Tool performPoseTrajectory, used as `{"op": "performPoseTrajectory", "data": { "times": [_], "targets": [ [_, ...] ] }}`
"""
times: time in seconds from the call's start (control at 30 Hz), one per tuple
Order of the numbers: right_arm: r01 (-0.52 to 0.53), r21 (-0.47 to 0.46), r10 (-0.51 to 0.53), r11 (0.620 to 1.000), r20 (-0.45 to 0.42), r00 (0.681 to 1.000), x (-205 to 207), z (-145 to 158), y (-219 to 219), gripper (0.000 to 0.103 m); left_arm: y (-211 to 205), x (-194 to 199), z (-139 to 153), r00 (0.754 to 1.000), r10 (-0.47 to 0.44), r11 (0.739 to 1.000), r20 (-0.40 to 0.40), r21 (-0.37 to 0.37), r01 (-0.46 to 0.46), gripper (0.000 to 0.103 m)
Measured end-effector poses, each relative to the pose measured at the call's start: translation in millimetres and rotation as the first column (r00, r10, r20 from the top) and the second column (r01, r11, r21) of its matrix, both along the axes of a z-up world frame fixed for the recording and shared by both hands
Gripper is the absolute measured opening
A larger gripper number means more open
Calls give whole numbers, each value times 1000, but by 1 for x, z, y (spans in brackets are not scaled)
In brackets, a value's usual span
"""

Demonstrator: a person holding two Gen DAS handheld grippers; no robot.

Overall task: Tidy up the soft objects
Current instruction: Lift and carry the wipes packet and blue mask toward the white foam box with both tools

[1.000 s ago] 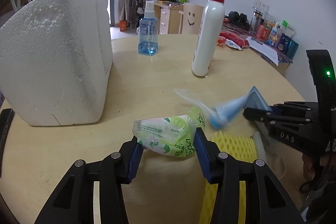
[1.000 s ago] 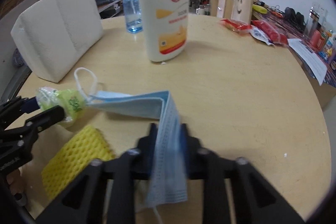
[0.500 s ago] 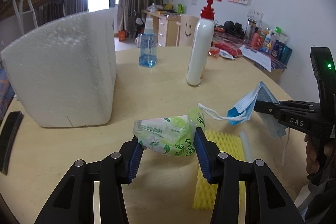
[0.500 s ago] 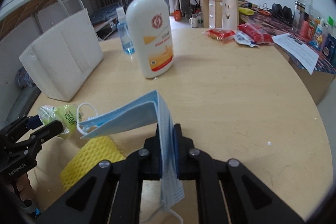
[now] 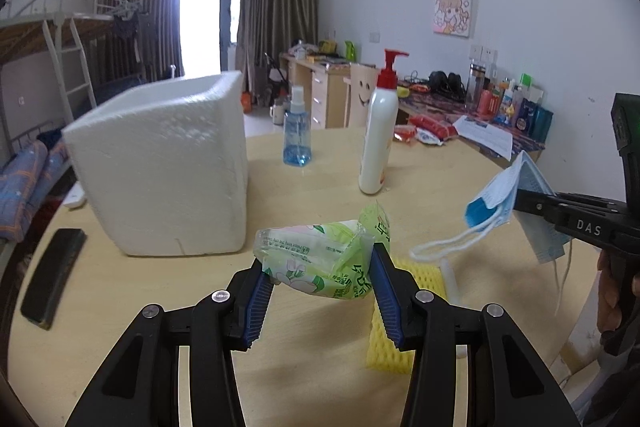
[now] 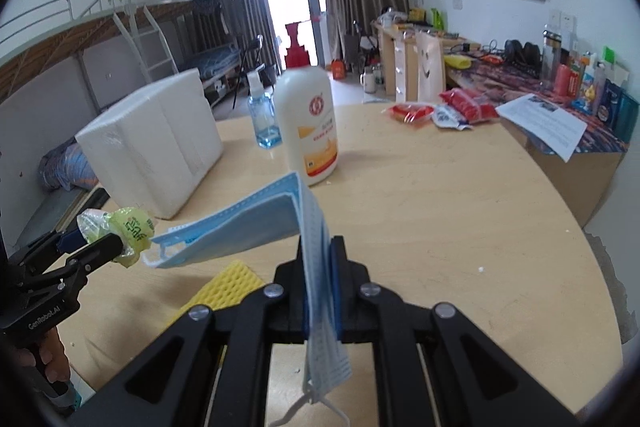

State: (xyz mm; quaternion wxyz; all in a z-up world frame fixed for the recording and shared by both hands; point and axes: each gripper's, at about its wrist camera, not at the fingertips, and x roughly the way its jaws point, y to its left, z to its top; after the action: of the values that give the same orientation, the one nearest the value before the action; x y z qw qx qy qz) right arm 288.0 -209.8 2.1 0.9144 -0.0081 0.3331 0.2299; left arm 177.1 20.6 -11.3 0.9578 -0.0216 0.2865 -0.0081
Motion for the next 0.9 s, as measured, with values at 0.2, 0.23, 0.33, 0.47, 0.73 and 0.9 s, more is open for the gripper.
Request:
{"op": "performPoseTrajectory", "data": {
  "times": [0.2,0.23,0.33,0.47,0.73,0.9],
  "targets": [
    [-10,24,9,1000,43,999,-24,11,-1,11,-2,-27,14,998,3,1000,57,27,-4,49],
    [-12,30,11,999,54,998,-29,13,-1,11,-2,-33,16,998,1,999,65,36,-3,49],
    [-11,35,9,999,74,997,-39,18,-1,11,-3,-43,20,996,2,999,90,41,-6,49],
    [-8,47,2,999,116,993,-55,29,-4,11,0,-57,27,993,-5,999,120,41,0,49],
    [-13,77,0,997,167,986,-65,44,-6,11,1,-81,44,981,-1,998,193,66,-12,49],
    [-64,82,48,995,188,981,-68,46,3,11,6,-94,49,975,31,996,221,74,-49,49]
  ]
}}
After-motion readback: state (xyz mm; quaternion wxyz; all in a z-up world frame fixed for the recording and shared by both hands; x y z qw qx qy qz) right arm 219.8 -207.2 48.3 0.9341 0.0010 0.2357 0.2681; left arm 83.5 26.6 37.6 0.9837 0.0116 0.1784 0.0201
